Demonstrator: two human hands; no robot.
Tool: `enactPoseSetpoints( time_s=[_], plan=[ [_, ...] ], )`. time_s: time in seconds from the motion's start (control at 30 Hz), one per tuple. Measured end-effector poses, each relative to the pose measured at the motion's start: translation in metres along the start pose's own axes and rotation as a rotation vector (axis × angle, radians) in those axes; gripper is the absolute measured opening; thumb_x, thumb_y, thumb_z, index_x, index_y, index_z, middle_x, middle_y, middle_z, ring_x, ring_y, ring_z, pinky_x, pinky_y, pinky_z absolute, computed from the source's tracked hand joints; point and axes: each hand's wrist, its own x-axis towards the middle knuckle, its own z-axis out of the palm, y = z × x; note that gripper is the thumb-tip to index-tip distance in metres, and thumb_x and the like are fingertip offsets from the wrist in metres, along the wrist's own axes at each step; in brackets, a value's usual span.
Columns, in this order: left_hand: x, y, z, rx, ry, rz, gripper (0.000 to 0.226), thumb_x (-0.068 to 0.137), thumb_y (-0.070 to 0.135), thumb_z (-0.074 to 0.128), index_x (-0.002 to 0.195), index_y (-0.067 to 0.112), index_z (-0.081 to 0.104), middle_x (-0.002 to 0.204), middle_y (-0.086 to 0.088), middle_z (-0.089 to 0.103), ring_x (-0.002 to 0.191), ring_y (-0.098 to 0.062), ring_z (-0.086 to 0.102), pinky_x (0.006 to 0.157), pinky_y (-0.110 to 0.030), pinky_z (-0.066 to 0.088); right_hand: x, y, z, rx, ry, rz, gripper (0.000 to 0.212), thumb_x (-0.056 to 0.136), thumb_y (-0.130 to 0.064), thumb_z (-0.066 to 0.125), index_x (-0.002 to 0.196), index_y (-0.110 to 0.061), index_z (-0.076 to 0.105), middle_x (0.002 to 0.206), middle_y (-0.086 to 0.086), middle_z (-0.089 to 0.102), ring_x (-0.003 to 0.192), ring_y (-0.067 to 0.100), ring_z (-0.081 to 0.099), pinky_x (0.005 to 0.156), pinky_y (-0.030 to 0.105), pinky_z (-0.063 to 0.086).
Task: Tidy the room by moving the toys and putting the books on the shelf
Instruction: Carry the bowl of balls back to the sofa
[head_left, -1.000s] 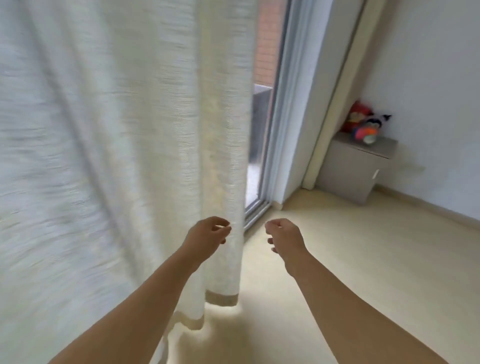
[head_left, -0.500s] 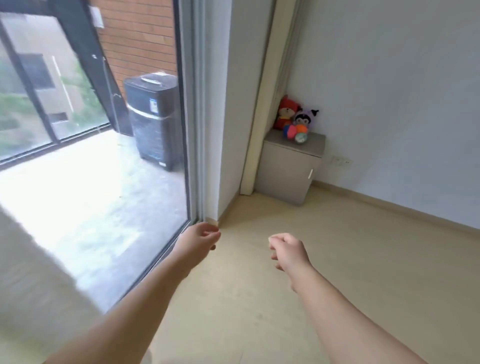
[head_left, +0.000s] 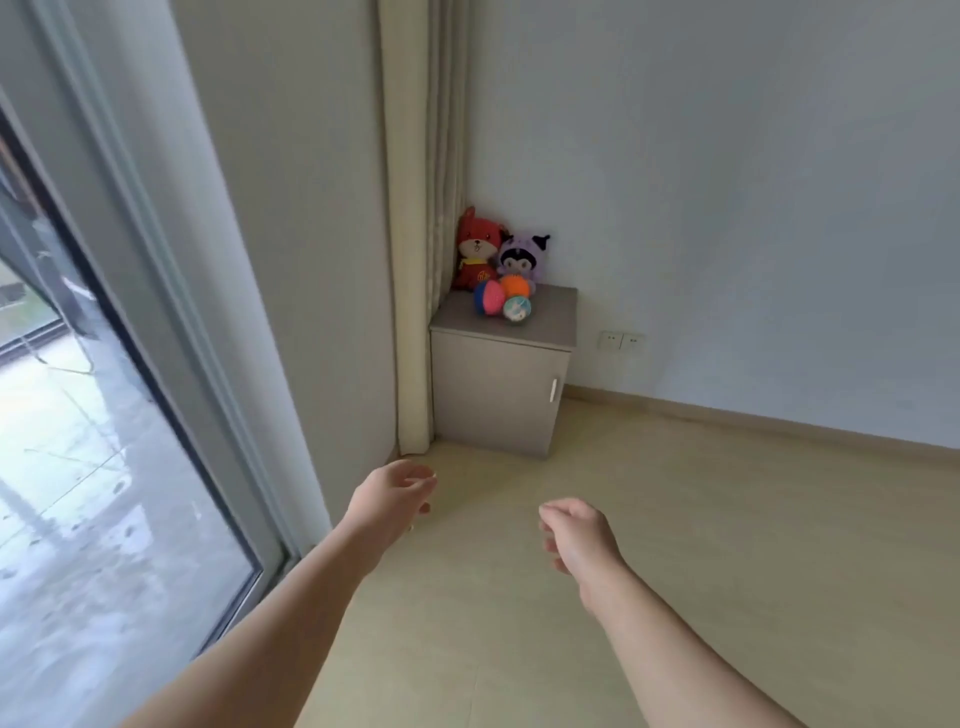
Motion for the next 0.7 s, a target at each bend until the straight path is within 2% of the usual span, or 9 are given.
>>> enactPoseSetpoints(
  time_s=[0.07,0.17,0.37,0.5,0.6,0.7],
  plan=[
    [0.048,0.028,0.025,-0.001,0.008,-0.02,0.008,0.092,0.018,0.056,0.096,0.018,0.062,0.089,-0.002,0.065,0.07,-0.013,0.061,0.06,-0.024,0.044,0.054,-0.018,-0.016,-0.011,-0.014,0.019,0.017,0.09,-0.017,0.054,0.073,-0.021,0.054,0.079,0.0,0.057,0.081,0.022,0.054,0.065,0.025,0.039],
    [0.111,0.06,0.051,0.011,0.014,-0.038,0.013,0.092,0.019,0.055,0.102,0.015,0.063,0.091,-0.002,0.064,0.071,-0.013,0.062,0.06,-0.024,0.044,0.124,-0.047,-0.029,-0.034,-0.033,0.032,0.018,0.09,-0.019,0.053,0.072,-0.02,0.053,0.078,-0.002,0.056,0.081,0.022,0.054,0.059,0.023,0.038],
    [0.227,0.094,0.082,-0.01,0.031,-0.072,0.009,0.093,0.016,0.052,0.096,0.018,0.061,0.093,-0.002,0.064,0.071,-0.011,0.061,0.061,-0.025,0.045,0.246,-0.099,-0.027,-0.055,-0.068,0.057,0.016,0.09,-0.019,0.053,0.074,-0.02,0.055,0.077,0.0,0.058,0.076,0.021,0.055,0.059,0.024,0.038],
    [0.325,0.105,0.097,-0.087,0.031,-0.133,0.011,0.093,0.014,0.052,0.099,0.014,0.062,0.085,-0.003,0.062,0.067,-0.01,0.059,0.057,-0.023,0.042,0.337,-0.13,-0.012,-0.076,-0.081,0.093,0.014,0.091,-0.018,0.051,0.077,-0.018,0.054,0.071,0.002,0.055,0.067,0.019,0.05,0.058,0.024,0.037],
    [0.41,0.125,0.101,-0.098,0.024,-0.146,0.013,0.093,0.016,0.052,0.102,0.013,0.061,0.083,-0.003,0.061,0.067,-0.013,0.059,0.057,-0.023,0.042,0.406,-0.164,0.005,-0.043,-0.092,0.118,0.014,0.092,-0.015,0.048,0.078,-0.015,0.049,0.069,0.002,0.048,0.059,0.016,0.042,0.052,0.022,0.029],
    [0.485,0.154,0.106,-0.093,-0.021,-0.158,0.008,0.092,0.013,0.052,0.093,0.015,0.06,0.079,-0.004,0.059,0.063,-0.012,0.056,0.053,-0.022,0.039,0.468,-0.202,0.016,-0.021,-0.111,0.185,0.014,0.093,-0.009,0.043,0.08,-0.007,0.048,0.07,0.002,0.04,0.056,0.013,0.035,0.052,0.021,0.023]
  ],
)
